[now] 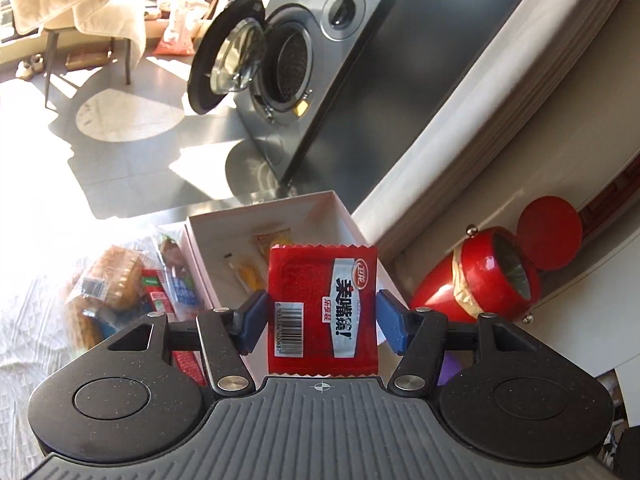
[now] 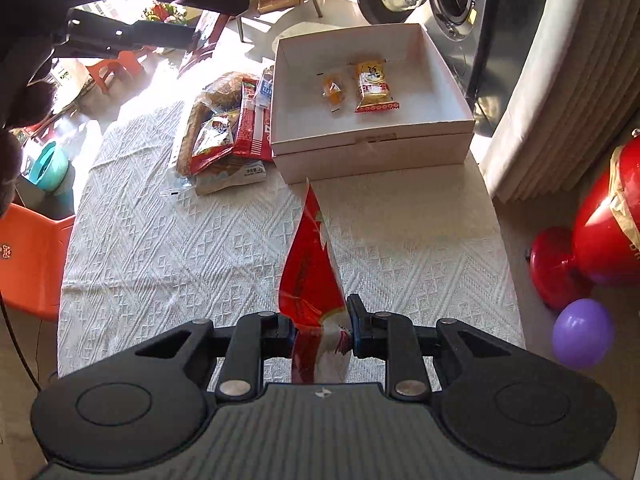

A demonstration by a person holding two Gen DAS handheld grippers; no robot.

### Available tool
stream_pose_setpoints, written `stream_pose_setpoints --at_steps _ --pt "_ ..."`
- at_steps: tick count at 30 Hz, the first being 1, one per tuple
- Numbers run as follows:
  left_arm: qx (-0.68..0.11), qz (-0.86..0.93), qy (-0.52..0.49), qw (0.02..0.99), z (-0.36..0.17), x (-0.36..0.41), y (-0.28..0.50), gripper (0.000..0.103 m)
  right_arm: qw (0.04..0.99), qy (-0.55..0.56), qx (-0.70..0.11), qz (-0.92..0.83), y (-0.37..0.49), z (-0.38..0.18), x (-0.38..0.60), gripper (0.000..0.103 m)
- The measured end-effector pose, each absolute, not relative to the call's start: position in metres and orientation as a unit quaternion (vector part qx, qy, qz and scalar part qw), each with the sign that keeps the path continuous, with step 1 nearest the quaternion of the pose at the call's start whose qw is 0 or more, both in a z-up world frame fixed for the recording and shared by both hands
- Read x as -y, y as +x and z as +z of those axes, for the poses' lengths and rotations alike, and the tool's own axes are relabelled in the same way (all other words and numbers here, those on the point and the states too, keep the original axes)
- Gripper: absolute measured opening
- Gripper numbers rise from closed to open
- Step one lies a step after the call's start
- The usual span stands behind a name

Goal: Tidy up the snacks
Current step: 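Drop the duck packet into the pink box with the right tool while the left tool drops the red packet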

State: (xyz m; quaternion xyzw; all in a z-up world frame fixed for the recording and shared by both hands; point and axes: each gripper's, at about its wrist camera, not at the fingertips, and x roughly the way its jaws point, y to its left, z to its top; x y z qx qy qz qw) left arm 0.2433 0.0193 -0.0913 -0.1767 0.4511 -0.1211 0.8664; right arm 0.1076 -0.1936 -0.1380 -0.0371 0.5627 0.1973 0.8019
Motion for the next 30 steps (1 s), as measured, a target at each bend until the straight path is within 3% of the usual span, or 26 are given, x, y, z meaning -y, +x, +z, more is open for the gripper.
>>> stream_pose_setpoints --at_steps 8,12,17,18,19,20,24,27,29,30 --pt "-0.457 -0.108 -0.225 0.854 -0.122 -0.055 0.219 0.064 0.818 0.055 -0.547 0.170 0.141 -0.123 0.218 0.023" --pt "-0.438 -0.150 -0.268 0.845 -0.115 -0.057 0.259 0.066 0.848 0.071 -0.497 0.171 0.183 -0.100 0.209 0.023" --pt "-0.503 -0.114 -0.249 0.820 -0.140 -0.067 0.299 0.064 0.864 0.137 -0.453 0.172 0.251 -0.083 0.200 0.025" --pt "-0.512 -0.118 -0.250 0.814 -0.149 -0.070 0.300 0.064 0.865 0.141 -0.450 0.172 0.266 -0.086 0.197 0.038" --pt "-0.517 -0.125 -0.249 0.810 -0.154 -0.071 0.300 0.064 0.866 0.140 -0.451 0.164 0.276 -0.089 0.195 0.060" --pt "-0.521 -0.135 -0.247 0.805 -0.160 -0.072 0.300 0.065 0.870 0.134 -0.452 0.144 0.285 -0.094 0.193 0.065" --pt "-0.524 -0.179 -0.251 0.794 -0.173 -0.072 0.304 0.065 0.876 0.084 -0.465 0.102 0.291 -0.120 0.189 0.065" --pt "-0.534 -0.156 -0.086 0.826 -0.170 -0.034 0.315 0.064 0.876 0.061 -0.469 0.096 0.270 -0.129 0.188 0.065" --pt "-0.520 -0.177 -0.033 0.835 -0.170 -0.015 0.315 0.066 0.874 0.036 -0.476 0.092 0.255 -0.135 0.183 0.065" --pt "-0.523 -0.171 0.001 0.835 -0.171 -0.005 0.315 0.062 0.872 0.027 -0.481 0.090 0.248 -0.139 0.180 0.065"
